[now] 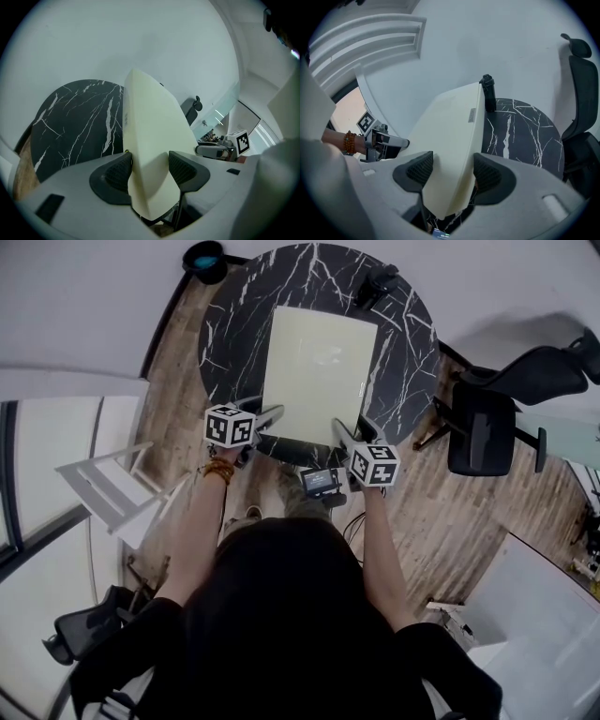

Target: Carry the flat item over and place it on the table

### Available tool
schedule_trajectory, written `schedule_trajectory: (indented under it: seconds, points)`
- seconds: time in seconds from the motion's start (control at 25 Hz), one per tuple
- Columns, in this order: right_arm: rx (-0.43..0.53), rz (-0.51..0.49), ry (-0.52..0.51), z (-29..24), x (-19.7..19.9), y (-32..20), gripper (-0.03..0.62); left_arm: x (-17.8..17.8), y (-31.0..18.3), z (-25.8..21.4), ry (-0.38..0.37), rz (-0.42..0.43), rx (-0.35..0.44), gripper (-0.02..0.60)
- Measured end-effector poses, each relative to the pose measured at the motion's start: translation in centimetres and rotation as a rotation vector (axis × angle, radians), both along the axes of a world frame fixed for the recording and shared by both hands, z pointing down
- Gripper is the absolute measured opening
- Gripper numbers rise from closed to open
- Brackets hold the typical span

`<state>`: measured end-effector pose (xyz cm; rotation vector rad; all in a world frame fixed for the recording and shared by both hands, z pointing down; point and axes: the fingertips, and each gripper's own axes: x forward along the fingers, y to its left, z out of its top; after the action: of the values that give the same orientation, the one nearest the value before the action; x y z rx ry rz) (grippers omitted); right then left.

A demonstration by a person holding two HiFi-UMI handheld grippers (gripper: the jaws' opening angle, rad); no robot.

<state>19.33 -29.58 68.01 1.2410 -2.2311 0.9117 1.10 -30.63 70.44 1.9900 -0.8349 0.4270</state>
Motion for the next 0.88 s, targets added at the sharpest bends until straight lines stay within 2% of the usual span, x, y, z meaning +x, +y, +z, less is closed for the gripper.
schedule_trajectory:
  seconds: [0.88]
  points:
    - [-0.064, 0.006, -0.021, 2.8, 0.4, -1.0, 0.267, 0.4, -0.7, 2.6, 0.003, -0.018, -0.072, 0.250]
